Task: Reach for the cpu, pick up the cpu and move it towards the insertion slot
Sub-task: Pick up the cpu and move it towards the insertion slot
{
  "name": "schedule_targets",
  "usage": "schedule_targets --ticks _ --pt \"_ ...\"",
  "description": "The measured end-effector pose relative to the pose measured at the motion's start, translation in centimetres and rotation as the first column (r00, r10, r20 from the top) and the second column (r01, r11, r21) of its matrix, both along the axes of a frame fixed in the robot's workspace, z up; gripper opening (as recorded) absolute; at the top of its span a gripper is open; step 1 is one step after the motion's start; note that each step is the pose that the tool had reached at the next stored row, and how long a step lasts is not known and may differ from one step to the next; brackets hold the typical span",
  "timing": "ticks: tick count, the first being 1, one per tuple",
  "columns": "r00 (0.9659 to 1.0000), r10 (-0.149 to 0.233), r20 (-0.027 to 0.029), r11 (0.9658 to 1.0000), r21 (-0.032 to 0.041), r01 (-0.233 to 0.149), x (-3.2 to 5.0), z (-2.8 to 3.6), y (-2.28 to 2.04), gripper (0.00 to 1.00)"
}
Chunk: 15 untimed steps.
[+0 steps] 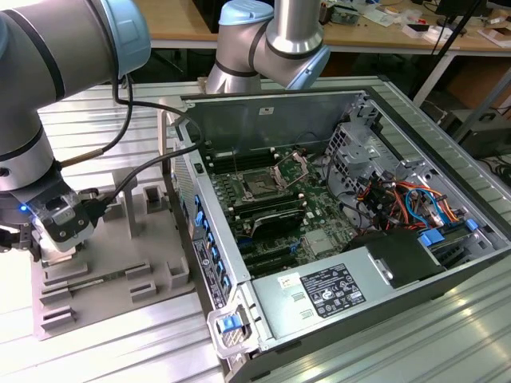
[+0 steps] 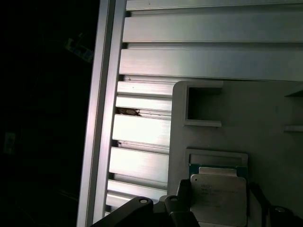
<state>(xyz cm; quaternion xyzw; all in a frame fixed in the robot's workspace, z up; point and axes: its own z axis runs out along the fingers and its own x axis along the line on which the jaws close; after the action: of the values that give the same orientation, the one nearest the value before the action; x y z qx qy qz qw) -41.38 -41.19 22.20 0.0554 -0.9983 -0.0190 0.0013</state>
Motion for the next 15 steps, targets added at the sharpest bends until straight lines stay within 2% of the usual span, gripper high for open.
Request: schedule_targets --ticks 15 --pt "1.0000 0.000 0.0000 1.0000 0.0000 0.000 0.01 0.28 0.00 0.55"
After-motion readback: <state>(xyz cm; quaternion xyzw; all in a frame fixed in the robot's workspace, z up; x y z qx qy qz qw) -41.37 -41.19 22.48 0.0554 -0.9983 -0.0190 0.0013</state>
